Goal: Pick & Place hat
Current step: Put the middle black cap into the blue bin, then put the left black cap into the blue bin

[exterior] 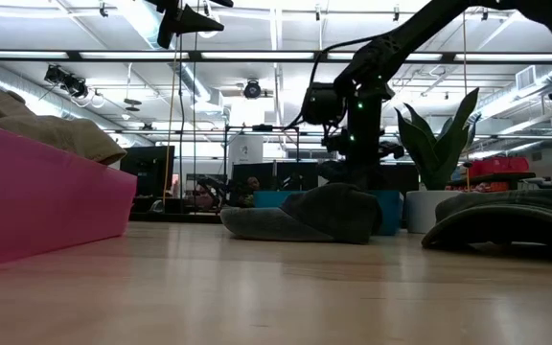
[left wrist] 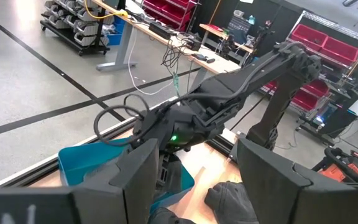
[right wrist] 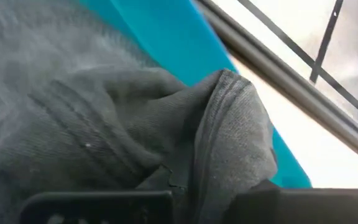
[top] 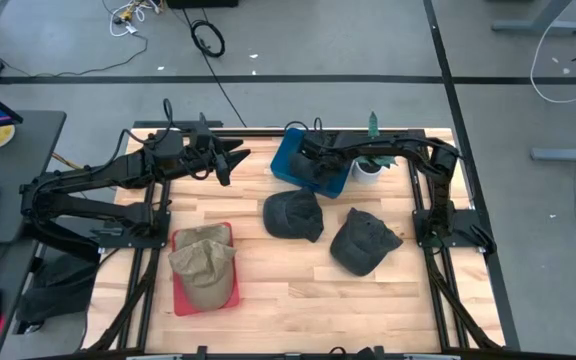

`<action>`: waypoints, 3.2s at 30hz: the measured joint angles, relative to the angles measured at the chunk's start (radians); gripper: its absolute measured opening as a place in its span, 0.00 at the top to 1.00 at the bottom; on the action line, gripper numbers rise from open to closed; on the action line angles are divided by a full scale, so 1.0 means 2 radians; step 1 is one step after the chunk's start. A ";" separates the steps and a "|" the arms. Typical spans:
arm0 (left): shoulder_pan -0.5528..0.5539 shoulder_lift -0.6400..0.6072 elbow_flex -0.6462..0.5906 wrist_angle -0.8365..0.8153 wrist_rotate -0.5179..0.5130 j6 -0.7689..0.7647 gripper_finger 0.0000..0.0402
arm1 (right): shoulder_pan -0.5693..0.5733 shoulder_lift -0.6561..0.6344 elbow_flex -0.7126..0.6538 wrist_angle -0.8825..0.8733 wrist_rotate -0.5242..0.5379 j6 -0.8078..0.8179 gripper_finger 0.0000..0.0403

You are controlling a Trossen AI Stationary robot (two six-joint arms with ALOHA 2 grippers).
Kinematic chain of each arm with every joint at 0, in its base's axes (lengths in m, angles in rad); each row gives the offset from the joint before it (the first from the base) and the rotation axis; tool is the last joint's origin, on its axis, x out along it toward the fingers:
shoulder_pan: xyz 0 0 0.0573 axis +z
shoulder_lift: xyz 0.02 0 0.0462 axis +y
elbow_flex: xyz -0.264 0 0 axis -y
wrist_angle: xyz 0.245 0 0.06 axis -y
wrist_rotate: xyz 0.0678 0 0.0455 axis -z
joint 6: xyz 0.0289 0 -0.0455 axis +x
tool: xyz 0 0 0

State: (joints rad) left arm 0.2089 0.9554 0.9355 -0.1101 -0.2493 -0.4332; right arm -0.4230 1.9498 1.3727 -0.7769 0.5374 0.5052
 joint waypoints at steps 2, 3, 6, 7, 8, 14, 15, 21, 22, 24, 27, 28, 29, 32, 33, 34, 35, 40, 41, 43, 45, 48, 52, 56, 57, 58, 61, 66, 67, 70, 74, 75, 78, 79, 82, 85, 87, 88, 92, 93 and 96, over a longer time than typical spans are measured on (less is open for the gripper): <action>0.000 0.000 0.000 0.000 0.000 0.000 0.45 | 0.001 0.008 0.000 -0.005 -0.002 0.004 0.93; 0.000 0.000 0.000 0.000 0.000 0.000 0.45 | 0.001 0.011 0.000 -0.008 -0.004 0.005 0.93; 0.000 0.000 0.000 0.000 0.000 0.000 0.45 | 0.001 0.013 0.000 -0.009 -0.013 0.005 0.93; 0.000 0.000 0.000 0.000 0.000 0.000 0.45 | 0.002 0.013 0.000 -0.009 -0.013 0.006 0.93; 0.000 0.000 0.000 0.000 0.000 0.000 0.45 | 0.002 0.013 0.000 -0.009 -0.013 0.007 0.93; 0.000 0.000 0.000 0.000 0.000 0.000 0.45 | -0.006 0.013 0.000 -0.033 -0.039 0.039 0.92; 0.000 0.000 0.000 0.000 0.000 0.000 0.45 | -0.007 0.012 0.000 -0.035 -0.044 0.044 0.91; 0.000 0.000 0.000 0.000 0.000 -0.001 0.45 | -0.011 -0.001 0.008 -0.055 -0.073 0.043 0.74; 0.000 0.000 0.000 0.000 0.000 -0.001 0.45 | -0.011 -0.002 0.011 -0.059 -0.074 0.041 0.70; 0.000 0.000 0.000 0.000 0.000 -0.001 0.45 | -0.011 -0.008 0.018 -0.068 -0.075 0.034 0.62; 0.000 0.000 0.000 0.000 0.000 -0.001 0.45 | -0.011 -0.017 0.028 -0.069 -0.077 0.031 0.50; 0.000 0.000 0.000 0.000 0.000 -0.001 0.45 | -0.011 -0.020 0.032 -0.070 -0.079 0.031 0.46; 0.000 0.000 0.000 0.000 0.000 -0.001 0.45 | -0.011 -0.023 0.035 -0.069 -0.081 0.031 0.42; 0.000 0.000 0.000 0.000 0.000 -0.001 0.45 | -0.012 -0.031 0.048 -0.071 -0.087 0.031 0.30; 0.000 0.000 0.000 0.000 0.000 -0.001 0.45 | -0.013 -0.033 0.053 -0.073 -0.096 0.031 0.27; 0.000 0.000 0.000 0.000 0.000 -0.001 0.45 | -0.014 -0.034 0.059 -0.075 -0.109 0.031 0.24; 0.000 0.000 0.000 0.000 0.000 -0.001 0.45 | -0.016 -0.034 0.064 -0.076 -0.123 0.031 0.21; 0.000 0.000 0.000 0.000 0.000 -0.001 0.45 | -0.021 -0.035 0.101 -0.098 -0.170 0.035 0.10; 0.000 0.000 0.000 0.000 0.000 -0.001 0.45 | -0.023 -0.035 0.110 -0.108 -0.172 0.038 0.09; 0.000 0.000 0.000 0.000 0.000 -0.001 0.45 | -0.024 -0.035 0.131 -0.127 -0.173 0.042 0.08; 0.000 0.000 0.000 0.000 0.000 -0.001 0.45 | -0.025 -0.035 0.155 -0.148 -0.173 0.038 0.08; 0.000 0.000 0.000 0.000 0.001 -0.001 0.45 | -0.025 -0.035 0.197 -0.192 -0.174 0.028 0.10; 0.000 0.000 0.000 0.000 0.004 -0.009 0.45 | -0.025 -0.035 0.258 -0.271 -0.179 0.016 0.12; 0.000 0.000 0.000 -0.022 0.030 -0.048 0.45 | -0.015 -0.037 0.320 -0.343 -0.180 0.004 0.15; 0.000 0.000 0.000 -0.036 0.040 -0.066 0.45 | -0.011 -0.041 0.331 -0.356 -0.181 0.001 0.16; 0.000 0.000 0.000 -0.052 0.051 -0.085 0.45 | -0.005 -0.046 0.341 -0.364 -0.181 -0.001 0.17; 0.000 0.000 0.000 -0.108 0.080 -0.149 0.45 | 0.016 -0.076 0.352 -0.367 -0.171 0.012 0.20; 0.000 0.000 0.000 -0.184 0.105 -0.275 0.45 | 0.060 -0.142 0.336 -0.349 -0.168 0.054 0.24; 0.000 0.000 0.000 -0.192 0.109 -0.292 0.45 | 0.070 -0.153 0.331 -0.343 -0.167 0.062 0.25; 0.000 0.000 0.000 -0.199 0.115 -0.330 0.45 | 0.101 -0.184 0.313 -0.331 -0.154 0.078 0.26; 0.000 0.018 0.000 -0.199 0.130 -0.369 0.45 | 0.141 -0.221 0.273 -0.325 -0.120 0.105 0.27; 0.000 0.025 0.000 -0.197 0.133 -0.373 0.45 | 0.151 -0.230 0.260 -0.323 -0.113 0.113 0.27; 0.000 0.053 0.000 -0.192 0.147 -0.392 0.45 | 0.179 -0.259 0.216 -0.309 -0.095 0.144 0.27; 0.000 0.066 0.000 -0.183 0.151 -0.395 0.45 | 0.187 -0.269 0.199 -0.297 -0.092 0.154 0.27; -0.003 0.099 0.000 -0.166 0.153 -0.407 0.45 | 0.210 -0.299 0.146 -0.249 -0.089 0.176 0.27; -0.003 0.133 0.000 -0.152 0.154 -0.429 0.45 | 0.230 -0.326 0.093 -0.191 -0.089 0.191 0.27; -0.003 0.154 0.000 -0.152 0.155 -0.433 0.45 | 0.242 -0.342 0.062 -0.154 -0.089 0.198 0.27; -0.004 0.164 0.000 -0.153 0.154 -0.433 0.45 | 0.248 -0.349 0.047 -0.137 -0.089 0.198 0.27; -0.006 0.205 0.000 -0.145 0.149 -0.455 0.45 | 0.269 -0.374 -0.001 -0.059 -0.092 0.187 0.27; -0.006 0.215 0.000 -0.141 0.149 -0.456 0.45 | 0.273 -0.379 -0.011 -0.042 -0.092 0.186 0.27; -0.006 0.245 0.000 -0.130 0.149 -0.468 0.45 | 0.280 -0.391 -0.037 0.000 -0.094 0.186 0.27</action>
State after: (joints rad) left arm 0.1967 1.4447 0.9356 -0.3703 0.0486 -1.3695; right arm 0.1362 1.1677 1.2981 -0.7768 0.3485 0.8767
